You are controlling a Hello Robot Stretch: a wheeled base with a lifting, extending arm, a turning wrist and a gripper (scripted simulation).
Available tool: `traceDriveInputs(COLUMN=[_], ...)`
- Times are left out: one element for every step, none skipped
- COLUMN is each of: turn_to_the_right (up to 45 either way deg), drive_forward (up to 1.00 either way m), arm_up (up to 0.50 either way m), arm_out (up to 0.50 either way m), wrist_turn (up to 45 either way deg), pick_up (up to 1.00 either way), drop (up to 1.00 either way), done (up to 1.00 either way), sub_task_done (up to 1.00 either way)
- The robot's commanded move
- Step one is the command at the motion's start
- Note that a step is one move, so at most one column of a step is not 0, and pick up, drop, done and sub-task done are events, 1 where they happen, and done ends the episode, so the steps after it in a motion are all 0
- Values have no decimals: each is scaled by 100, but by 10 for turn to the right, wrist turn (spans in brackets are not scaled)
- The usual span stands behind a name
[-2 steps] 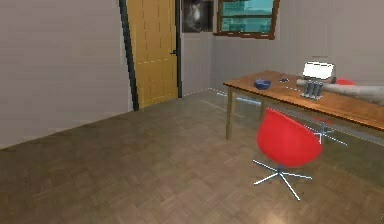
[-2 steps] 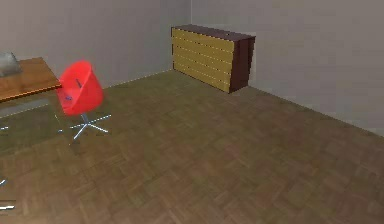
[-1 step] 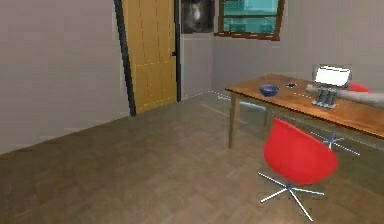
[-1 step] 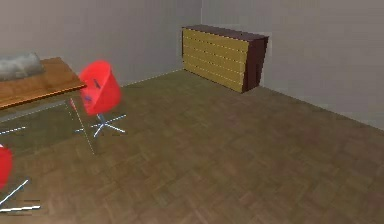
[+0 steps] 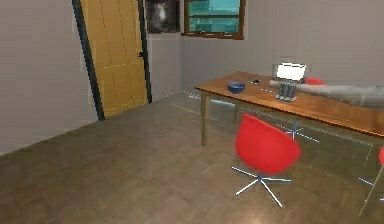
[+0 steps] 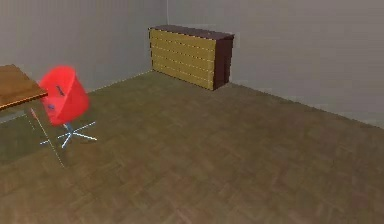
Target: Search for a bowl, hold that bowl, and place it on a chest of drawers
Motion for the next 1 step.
traceDriveInputs(turn_to_the_right=[0], drive_forward=[80], arm_up=[0], arm_out=[0], wrist_turn=[0], pick_up=[0], drop=[0], done=[0], sub_task_done=[0])
